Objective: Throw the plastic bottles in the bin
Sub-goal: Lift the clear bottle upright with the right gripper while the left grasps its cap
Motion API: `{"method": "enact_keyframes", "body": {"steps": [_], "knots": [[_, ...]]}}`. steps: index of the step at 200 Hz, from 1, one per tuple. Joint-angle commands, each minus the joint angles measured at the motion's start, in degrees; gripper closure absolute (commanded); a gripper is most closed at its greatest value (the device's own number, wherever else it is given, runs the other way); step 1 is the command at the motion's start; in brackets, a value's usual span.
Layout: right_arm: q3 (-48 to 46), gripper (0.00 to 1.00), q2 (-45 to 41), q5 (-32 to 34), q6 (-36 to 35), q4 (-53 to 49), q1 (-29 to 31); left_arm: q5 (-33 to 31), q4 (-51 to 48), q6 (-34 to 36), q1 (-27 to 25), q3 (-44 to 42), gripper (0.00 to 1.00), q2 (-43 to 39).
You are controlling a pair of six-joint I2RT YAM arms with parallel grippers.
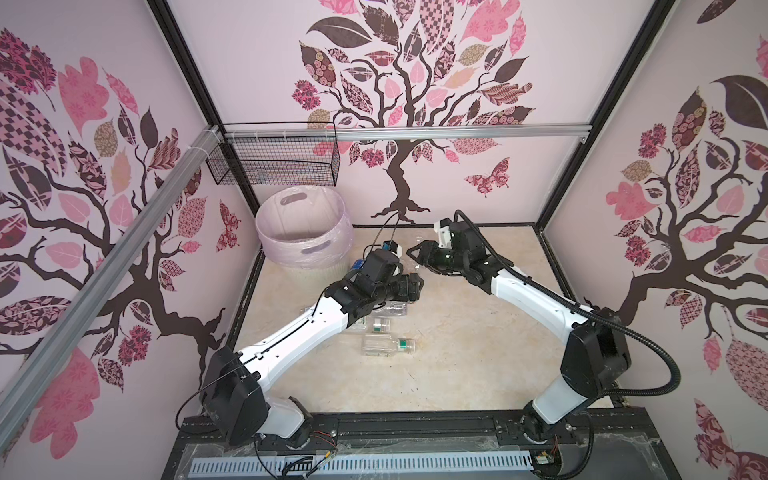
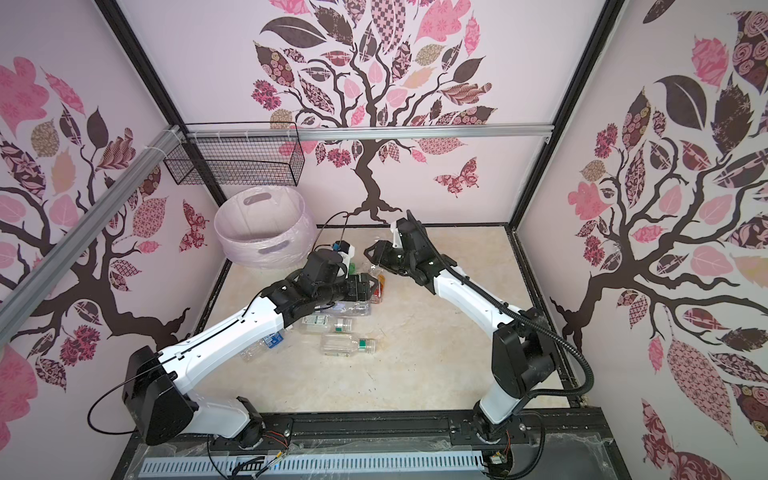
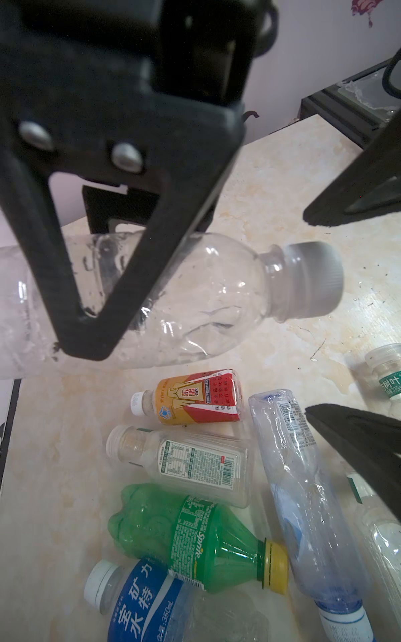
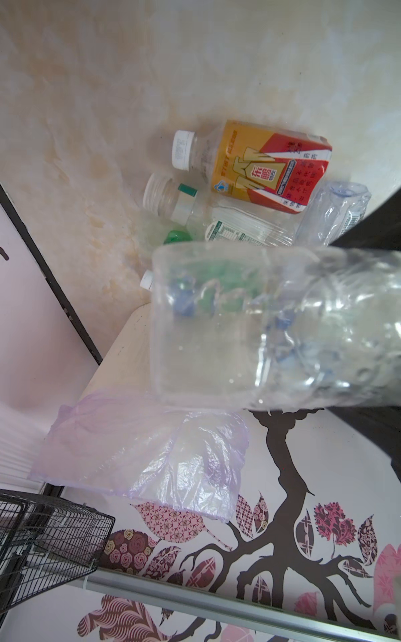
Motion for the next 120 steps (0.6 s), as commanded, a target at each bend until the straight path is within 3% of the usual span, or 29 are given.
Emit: {"method": "enact_keyframes", "body": {"steps": [1, 74, 120], "knots": [[2.8, 0.48, -2.4, -0.6, 1.0, 0.9, 0.3, -0.6, 1.4, 0.5, 0.0, 2.5, 0.25, 1.4], [2.9, 0.47, -2.9, -0.5, 1.2, 1.4, 0.3, 0.0, 1.9, 0.0, 0.0, 2.4, 0.60, 2.0], [2.4, 0.39, -3.3, -0.7, 0.8, 1.6, 0.3, -0.9, 0.9, 0.0, 0.0, 2.3, 0.70, 1.2]]}}
